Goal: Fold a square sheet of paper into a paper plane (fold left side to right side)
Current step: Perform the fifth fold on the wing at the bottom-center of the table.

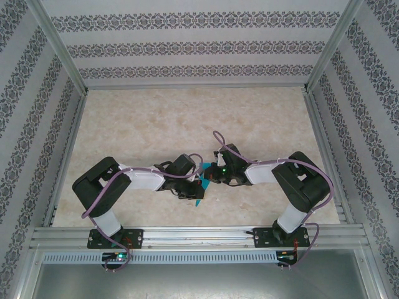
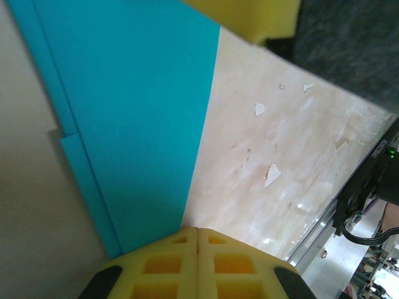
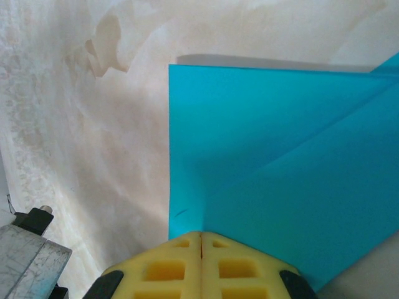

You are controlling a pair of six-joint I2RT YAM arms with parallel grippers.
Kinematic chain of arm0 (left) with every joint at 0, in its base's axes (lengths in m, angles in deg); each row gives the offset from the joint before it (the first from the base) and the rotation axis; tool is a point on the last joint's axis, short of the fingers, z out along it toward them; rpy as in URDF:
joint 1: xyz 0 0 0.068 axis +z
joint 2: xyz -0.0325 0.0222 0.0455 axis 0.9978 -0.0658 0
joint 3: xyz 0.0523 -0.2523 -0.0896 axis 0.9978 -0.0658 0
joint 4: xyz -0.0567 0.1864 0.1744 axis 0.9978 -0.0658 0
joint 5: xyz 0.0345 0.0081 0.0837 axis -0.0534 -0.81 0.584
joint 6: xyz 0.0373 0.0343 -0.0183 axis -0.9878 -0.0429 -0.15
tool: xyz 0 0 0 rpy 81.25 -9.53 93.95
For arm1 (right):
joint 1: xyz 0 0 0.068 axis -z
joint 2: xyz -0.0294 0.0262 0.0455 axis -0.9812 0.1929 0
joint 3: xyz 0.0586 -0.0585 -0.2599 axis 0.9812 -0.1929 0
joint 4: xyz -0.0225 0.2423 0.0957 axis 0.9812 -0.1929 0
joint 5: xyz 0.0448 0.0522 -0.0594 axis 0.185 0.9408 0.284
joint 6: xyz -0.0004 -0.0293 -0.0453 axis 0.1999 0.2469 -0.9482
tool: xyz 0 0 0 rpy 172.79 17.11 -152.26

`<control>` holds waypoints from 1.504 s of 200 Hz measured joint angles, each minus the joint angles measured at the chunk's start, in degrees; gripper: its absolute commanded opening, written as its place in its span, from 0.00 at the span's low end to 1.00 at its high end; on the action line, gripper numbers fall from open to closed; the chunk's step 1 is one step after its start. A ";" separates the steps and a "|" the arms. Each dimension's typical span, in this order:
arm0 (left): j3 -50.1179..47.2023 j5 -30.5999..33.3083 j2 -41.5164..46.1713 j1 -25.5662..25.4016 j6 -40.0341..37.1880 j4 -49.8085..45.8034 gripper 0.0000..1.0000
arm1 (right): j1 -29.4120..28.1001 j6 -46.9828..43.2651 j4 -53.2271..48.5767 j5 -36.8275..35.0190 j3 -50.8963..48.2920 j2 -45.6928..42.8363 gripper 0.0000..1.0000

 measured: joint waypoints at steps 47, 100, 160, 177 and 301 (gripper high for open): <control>-1.38 -0.17 0.28 0.00 0.00 2.25 0.00 | 0.02 -0.07 -0.02 0.13 0.00 0.11 0.00; -4.44 -0.35 2.93 -0.11 0.04 2.97 0.00 | 0.04 -0.26 0.00 0.17 0.00 0.22 0.00; -6.69 -0.37 5.90 -1.05 0.07 1.97 0.00 | 0.07 -0.28 -0.04 0.35 0.11 0.42 0.00; -7.30 -0.57 6.91 -1.18 0.17 1.25 0.01 | 0.07 -0.31 -0.07 0.39 0.33 0.50 0.00; -7.52 2.69 17.31 2.36 2.03 -3.78 0.24 | 0.02 -0.44 -0.02 0.13 0.31 0.11 0.00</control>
